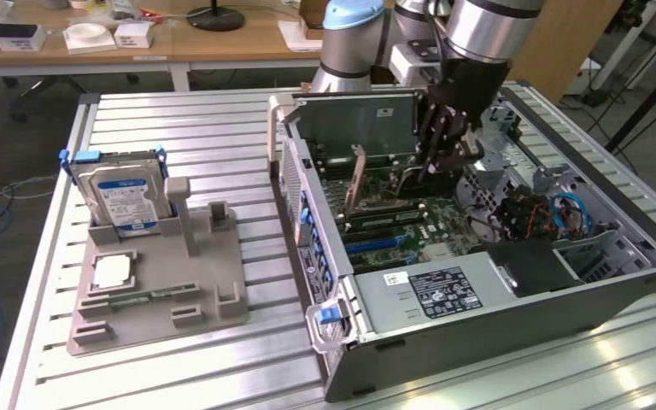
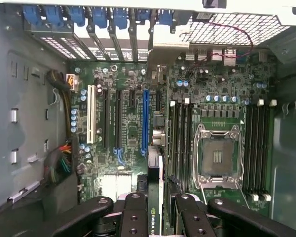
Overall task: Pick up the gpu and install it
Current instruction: 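Insert the gpu into the slot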
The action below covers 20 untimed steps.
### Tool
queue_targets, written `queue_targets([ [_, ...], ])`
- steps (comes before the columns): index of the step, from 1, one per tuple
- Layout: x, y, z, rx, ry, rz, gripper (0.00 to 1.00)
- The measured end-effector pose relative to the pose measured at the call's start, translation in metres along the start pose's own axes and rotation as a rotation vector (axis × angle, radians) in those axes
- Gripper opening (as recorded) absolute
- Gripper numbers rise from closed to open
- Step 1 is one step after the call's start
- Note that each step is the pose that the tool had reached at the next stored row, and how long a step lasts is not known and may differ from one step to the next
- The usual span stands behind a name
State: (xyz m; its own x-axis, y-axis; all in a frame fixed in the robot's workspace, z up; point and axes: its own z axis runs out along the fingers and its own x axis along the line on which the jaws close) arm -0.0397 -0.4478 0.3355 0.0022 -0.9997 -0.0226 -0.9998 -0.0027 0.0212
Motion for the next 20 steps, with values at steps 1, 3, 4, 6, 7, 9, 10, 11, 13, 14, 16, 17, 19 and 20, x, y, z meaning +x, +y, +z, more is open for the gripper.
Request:
queue_targets([
  [1, 0.000, 0.0003, 0.0015, 0.0000, 0.0000, 0.000, 0.26],
  [3, 0.000, 0.0006, 0.0045, 0.0000, 0.0001, 0.000, 0.26],
  [4, 0.000, 0.0008, 0.0061, -0.0001, 0.0002, 0.000, 0.26],
  [6, 0.000, 0.0011, 0.0090, -0.0001, 0.0002, 0.000, 0.26],
  [7, 0.000, 0.0011, 0.0106, -0.0001, 0.0001, 0.000, 0.26],
  [9, 0.000, 0.0011, 0.0136, 0.0000, 0.0000, 0.000, 0.26],
  [10, 0.000, 0.0011, 0.0150, -0.0001, 0.0002, 0.000, 0.26],
  [11, 0.000, 0.0011, 0.0164, 0.0000, 0.0001, 0.000, 0.26],
  [13, 0.000, 0.0011, 0.0193, 0.0000, 0.0000, 0.000, 0.26],
  [14, 0.000, 0.0011, 0.0206, -0.0001, 0.0001, 0.000, 0.26],
  [16, 0.001, 0.0010, 0.0233, -0.0001, 0.0001, 0.000, 0.26],
  [17, 0.001, 0.0010, 0.0241, -0.0001, 0.0002, 0.000, 0.26],
  [19, 0.001, 0.0010, 0.0243, -0.0002, 0.0003, 0.000, 0.26],
  [20, 0.001, 0.0010, 0.0243, -0.0001, 0.0004, 0.000, 0.26],
])
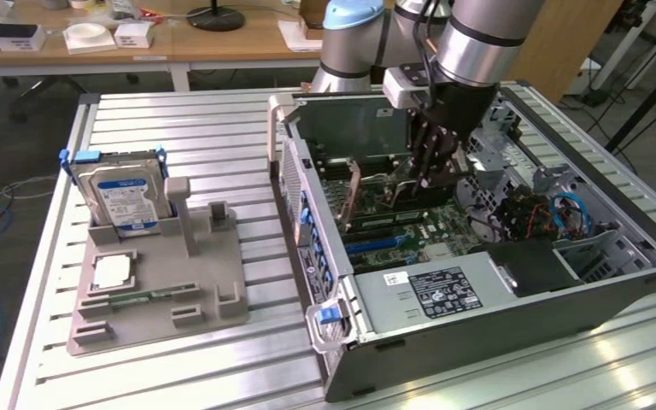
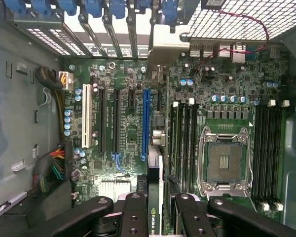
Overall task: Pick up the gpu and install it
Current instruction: 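Insert the gpu into the slot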
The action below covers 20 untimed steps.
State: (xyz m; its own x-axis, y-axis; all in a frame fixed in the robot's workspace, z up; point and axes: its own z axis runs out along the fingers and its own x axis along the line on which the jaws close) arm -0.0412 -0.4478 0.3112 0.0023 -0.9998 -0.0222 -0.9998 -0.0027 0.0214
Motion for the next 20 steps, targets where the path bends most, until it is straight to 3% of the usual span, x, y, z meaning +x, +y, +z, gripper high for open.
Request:
queue_targets([
  [20, 0.004, 0.0163, 0.0144, 0.0001, 0.0014, 0.000, 0.26],
])
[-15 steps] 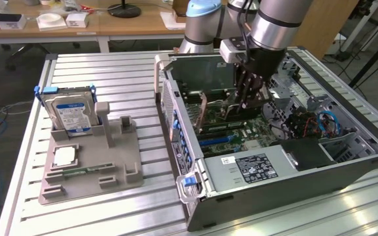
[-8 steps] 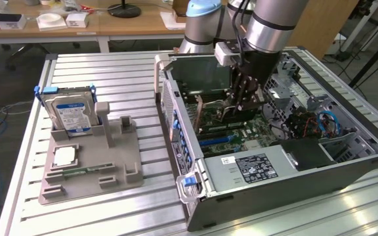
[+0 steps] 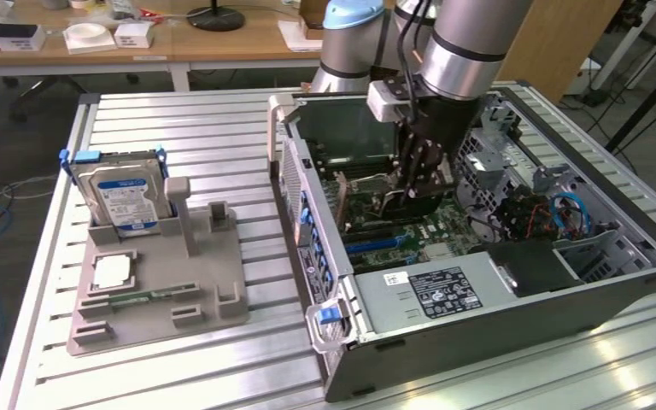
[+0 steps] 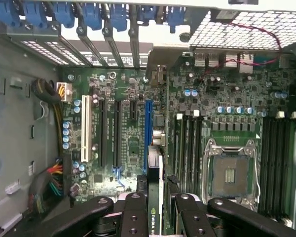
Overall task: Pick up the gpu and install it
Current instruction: 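Insert the gpu into the slot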
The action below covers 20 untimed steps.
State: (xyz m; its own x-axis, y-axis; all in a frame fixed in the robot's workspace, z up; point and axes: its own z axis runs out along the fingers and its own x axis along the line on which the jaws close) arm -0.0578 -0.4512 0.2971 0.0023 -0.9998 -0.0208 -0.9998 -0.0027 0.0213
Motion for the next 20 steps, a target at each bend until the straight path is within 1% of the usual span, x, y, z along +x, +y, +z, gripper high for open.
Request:
queue_targets([
  [6, 0.004, 0.0046, 0.0071, -0.0001, 0.0003, -0.001, 0.26],
  [10, 0.006, 0.0091, 0.0115, 0.0001, 0.0003, -0.002, 0.26],
  [20, 0.012, 0.0146, 0.0178, 0.0000, 0.0010, -0.003, 0.26],
])
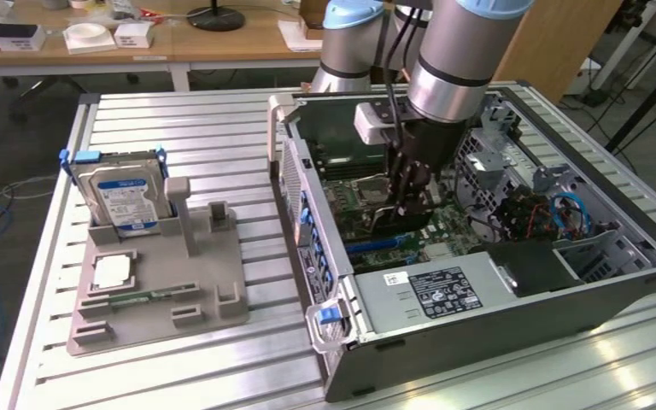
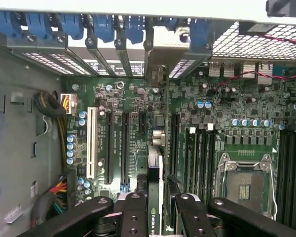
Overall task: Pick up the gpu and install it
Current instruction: 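Insert the gpu into the slot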
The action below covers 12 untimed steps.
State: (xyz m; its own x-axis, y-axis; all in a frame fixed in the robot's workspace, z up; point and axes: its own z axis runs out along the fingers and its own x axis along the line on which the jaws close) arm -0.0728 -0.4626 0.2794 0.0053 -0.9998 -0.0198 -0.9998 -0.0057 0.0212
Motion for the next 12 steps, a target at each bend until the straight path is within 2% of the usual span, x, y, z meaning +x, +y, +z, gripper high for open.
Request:
queue_targets([
  [12, 0.0003, 0.0020, 0.0044, 0.0000, 0.0001, 0.000, 0.26],
])
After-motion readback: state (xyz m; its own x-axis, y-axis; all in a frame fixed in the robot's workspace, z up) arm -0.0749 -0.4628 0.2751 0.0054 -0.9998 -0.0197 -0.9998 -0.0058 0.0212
